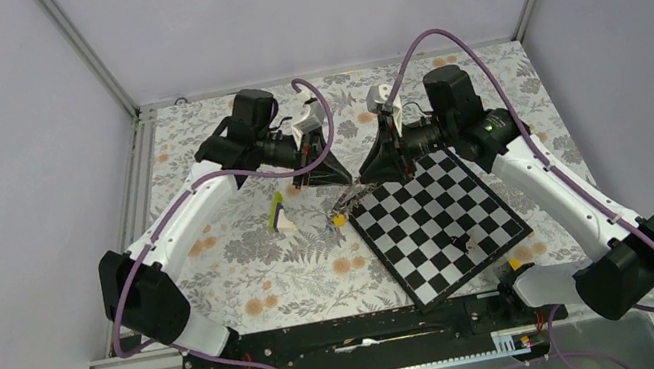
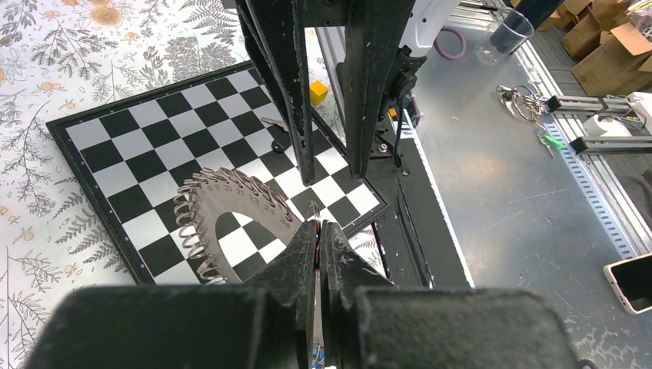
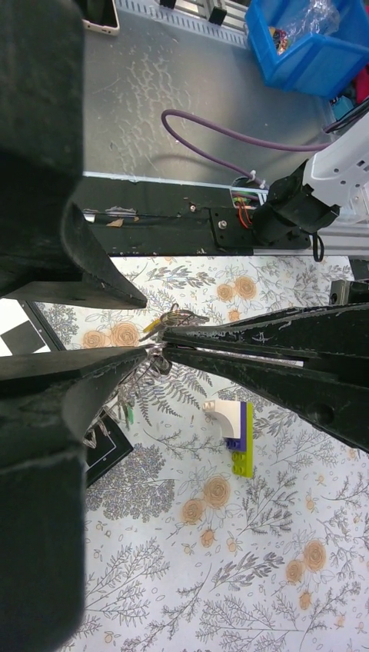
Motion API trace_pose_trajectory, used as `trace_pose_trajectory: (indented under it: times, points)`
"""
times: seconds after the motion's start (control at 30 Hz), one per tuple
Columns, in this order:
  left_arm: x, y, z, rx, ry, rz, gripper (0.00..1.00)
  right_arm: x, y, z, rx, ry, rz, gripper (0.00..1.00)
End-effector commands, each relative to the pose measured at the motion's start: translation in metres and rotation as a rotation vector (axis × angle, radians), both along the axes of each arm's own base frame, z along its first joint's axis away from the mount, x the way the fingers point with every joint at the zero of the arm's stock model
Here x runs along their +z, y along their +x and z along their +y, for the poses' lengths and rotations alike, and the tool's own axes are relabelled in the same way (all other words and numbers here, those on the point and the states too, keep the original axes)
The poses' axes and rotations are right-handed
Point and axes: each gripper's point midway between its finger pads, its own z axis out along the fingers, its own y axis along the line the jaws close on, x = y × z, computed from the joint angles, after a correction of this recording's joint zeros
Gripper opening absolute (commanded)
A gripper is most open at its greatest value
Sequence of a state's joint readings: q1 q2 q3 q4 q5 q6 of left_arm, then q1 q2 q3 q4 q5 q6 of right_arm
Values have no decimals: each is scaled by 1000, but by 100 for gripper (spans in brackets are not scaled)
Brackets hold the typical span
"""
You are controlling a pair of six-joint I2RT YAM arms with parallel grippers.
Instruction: Put the keys on the keyring
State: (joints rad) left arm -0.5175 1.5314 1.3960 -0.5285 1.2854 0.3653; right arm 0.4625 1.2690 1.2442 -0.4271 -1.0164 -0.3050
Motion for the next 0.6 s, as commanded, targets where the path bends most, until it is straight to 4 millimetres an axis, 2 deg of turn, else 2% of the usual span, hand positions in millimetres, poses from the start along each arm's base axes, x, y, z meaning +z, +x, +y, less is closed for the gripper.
trace_pose_trajectory:
  times: [0.0, 0.3, 0.57]
  points:
    - [25, -8, 0, -24, -64, -78, 0, 7, -4, 5, 37, 34, -6, 32]
    - [27, -6, -1, -14, -65, -63, 0, -12, -4, 13, 44, -12, 1, 31]
    - [25, -9, 0, -24, -68, -58, 0, -12, 1, 14, 25, -28, -19, 30]
